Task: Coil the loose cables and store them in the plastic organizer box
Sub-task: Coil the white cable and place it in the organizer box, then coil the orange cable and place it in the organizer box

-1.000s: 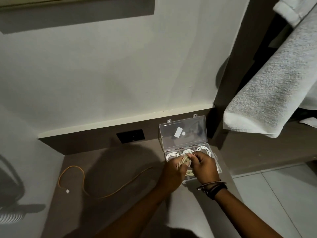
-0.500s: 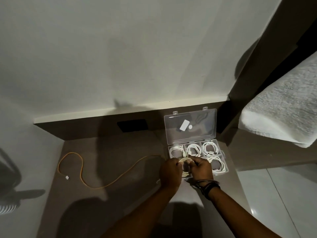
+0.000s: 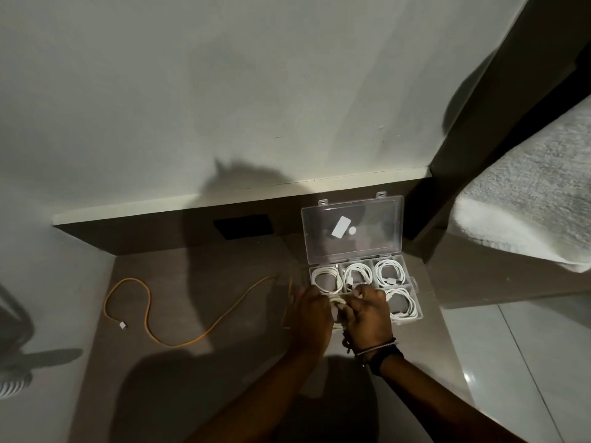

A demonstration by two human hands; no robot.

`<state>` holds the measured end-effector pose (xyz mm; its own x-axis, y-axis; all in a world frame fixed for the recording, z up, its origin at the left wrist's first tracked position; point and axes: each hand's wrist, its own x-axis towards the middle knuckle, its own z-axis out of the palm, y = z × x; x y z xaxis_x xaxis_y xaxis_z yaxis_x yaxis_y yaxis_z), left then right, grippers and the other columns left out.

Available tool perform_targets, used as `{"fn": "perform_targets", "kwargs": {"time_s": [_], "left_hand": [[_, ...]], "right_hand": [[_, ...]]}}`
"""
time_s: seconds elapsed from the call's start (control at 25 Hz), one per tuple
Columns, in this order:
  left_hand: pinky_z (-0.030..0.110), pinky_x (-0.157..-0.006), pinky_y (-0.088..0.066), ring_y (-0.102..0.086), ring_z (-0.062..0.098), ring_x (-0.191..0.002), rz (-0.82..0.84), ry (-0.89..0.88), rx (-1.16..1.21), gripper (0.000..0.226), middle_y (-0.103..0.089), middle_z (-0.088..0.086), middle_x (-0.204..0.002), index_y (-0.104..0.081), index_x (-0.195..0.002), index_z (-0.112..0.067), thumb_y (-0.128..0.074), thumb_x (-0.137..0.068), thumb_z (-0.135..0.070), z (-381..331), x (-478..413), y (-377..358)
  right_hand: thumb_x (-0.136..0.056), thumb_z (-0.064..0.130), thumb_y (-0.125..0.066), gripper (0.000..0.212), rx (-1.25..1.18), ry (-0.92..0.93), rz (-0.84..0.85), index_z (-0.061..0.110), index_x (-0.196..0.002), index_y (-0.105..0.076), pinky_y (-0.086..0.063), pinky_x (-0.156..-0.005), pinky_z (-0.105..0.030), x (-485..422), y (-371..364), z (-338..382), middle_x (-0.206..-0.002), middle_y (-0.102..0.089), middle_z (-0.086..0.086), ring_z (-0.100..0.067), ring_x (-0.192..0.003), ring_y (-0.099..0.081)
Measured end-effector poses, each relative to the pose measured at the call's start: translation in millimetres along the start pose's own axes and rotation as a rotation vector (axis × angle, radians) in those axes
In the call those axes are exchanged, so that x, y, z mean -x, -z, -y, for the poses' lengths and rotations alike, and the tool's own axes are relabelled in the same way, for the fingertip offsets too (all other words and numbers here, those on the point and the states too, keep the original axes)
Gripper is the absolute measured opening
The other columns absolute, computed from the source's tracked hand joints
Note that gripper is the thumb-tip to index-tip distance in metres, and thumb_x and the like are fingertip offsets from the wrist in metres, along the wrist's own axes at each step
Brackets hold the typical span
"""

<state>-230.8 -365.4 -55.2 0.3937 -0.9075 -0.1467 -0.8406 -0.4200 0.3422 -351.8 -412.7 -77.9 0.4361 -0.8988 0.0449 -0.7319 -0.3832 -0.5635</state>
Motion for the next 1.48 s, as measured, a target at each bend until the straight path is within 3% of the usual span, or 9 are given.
{"fn": "perform_targets", "kwargs": {"time_s": [0.12,0.32,0.44,0.64,0.92,1.12,1.28,1.4,1.48], "left_hand": [[0.039,-0.089,-0.043,-0.057,0.028,-0.099,0.034,0.003,0.030,0.018,-0.066,0.009,-0.098,-0.070,-0.080,-0.011,-0.053,-0.087,-0.011,5,6,-2],[0.021,-0.072,-0.035,-0.051,0.011,-0.085,-0.001,0.131,0.302,0.017,-0.062,0.009,-0.104,-0.070,-0.087,-0.007,-0.054,-0.091,-0.012,13,11,-4],[0.034,-0.083,-0.045,-0.058,0.020,-0.097,0.030,0.134,0.284,0.019,-0.064,0.008,-0.105,-0.073,-0.095,-0.011,-0.056,-0.090,-0.018,22,8,-3],[0.041,-0.079,-0.052,-0.064,0.027,-0.095,0.100,0.223,0.265,0.015,-0.071,0.010,-0.097,-0.072,-0.089,-0.012,-0.061,-0.087,-0.022,20,1,2],[0.037,-0.080,-0.052,-0.064,0.033,-0.099,0.146,0.252,0.208,0.011,-0.070,0.010,-0.103,-0.067,-0.091,-0.015,-0.058,-0.085,-0.019,9,2,16],[0.027,-0.057,-0.040,-0.058,0.020,-0.063,0.043,0.102,0.526,0.023,-0.064,0.005,-0.067,-0.060,-0.068,-0.016,-0.061,-0.085,-0.030,31,31,45],[0.026,-0.050,-0.034,-0.054,0.019,-0.058,-0.190,0.289,0.551,0.023,-0.058,-0.002,-0.060,-0.059,-0.067,-0.018,-0.059,-0.088,-0.029,111,47,71],[0.034,-0.067,-0.049,-0.065,0.031,-0.082,-0.239,0.436,0.417,0.011,-0.071,0.013,-0.085,-0.069,-0.082,-0.012,-0.059,-0.087,-0.013,202,58,91],[0.046,-0.082,-0.052,-0.065,0.038,-0.093,-0.298,0.500,0.374,0.015,-0.070,0.023,-0.098,-0.070,-0.094,-0.002,-0.057,-0.086,-0.004,256,69,96]], "right_hand": [[-0.086,0.022,-0.064,0.011,0.070,0.002,0.097,0.017,-0.086,-0.074,-0.042,-0.069,-0.034,2,5,3,-0.089,-0.061,-0.007,-0.027,-0.085,-0.052],[-0.084,0.020,-0.060,0.030,0.260,-0.024,0.440,0.017,-0.114,-0.064,-0.052,-0.086,-0.035,-5,9,22,-0.117,-0.062,-0.008,-0.027,-0.108,-0.058],[-0.075,0.017,-0.069,0.044,0.340,0.001,0.619,0.016,-0.119,-0.061,-0.055,-0.090,-0.039,-14,13,28,-0.121,-0.061,-0.010,-0.031,-0.110,-0.060],[-0.085,0.020,-0.055,0.022,0.426,0.003,0.492,0.014,-0.100,-0.070,-0.055,-0.078,-0.037,-27,10,29,-0.106,-0.073,-0.010,-0.032,-0.099,-0.068],[-0.080,0.034,-0.062,0.026,0.353,-0.115,0.503,0.016,-0.098,-0.070,-0.054,-0.079,-0.037,-39,18,27,-0.106,-0.071,-0.012,-0.034,-0.098,-0.068],[-0.075,0.025,-0.063,0.016,0.222,-0.146,0.373,0.012,-0.079,-0.069,-0.050,-0.066,-0.033,-38,36,44,-0.090,-0.073,-0.015,-0.037,-0.086,-0.068],[-0.081,0.015,-0.057,0.013,0.055,0.109,0.263,0.011,-0.083,-0.069,-0.051,-0.068,-0.040,-28,18,110,-0.089,-0.069,-0.018,-0.039,-0.085,-0.064],[-0.074,0.021,-0.054,0.031,0.052,0.430,0.327,0.011,-0.100,-0.069,-0.052,-0.073,-0.043,-18,-21,178,-0.097,-0.067,-0.016,-0.037,-0.089,-0.061],[-0.071,0.020,-0.059,0.027,0.090,0.543,0.395,0.005,-0.091,-0.069,-0.051,-0.068,-0.042,-10,-57,220,-0.093,-0.066,-0.020,-0.042,-0.085,-0.061]]}}
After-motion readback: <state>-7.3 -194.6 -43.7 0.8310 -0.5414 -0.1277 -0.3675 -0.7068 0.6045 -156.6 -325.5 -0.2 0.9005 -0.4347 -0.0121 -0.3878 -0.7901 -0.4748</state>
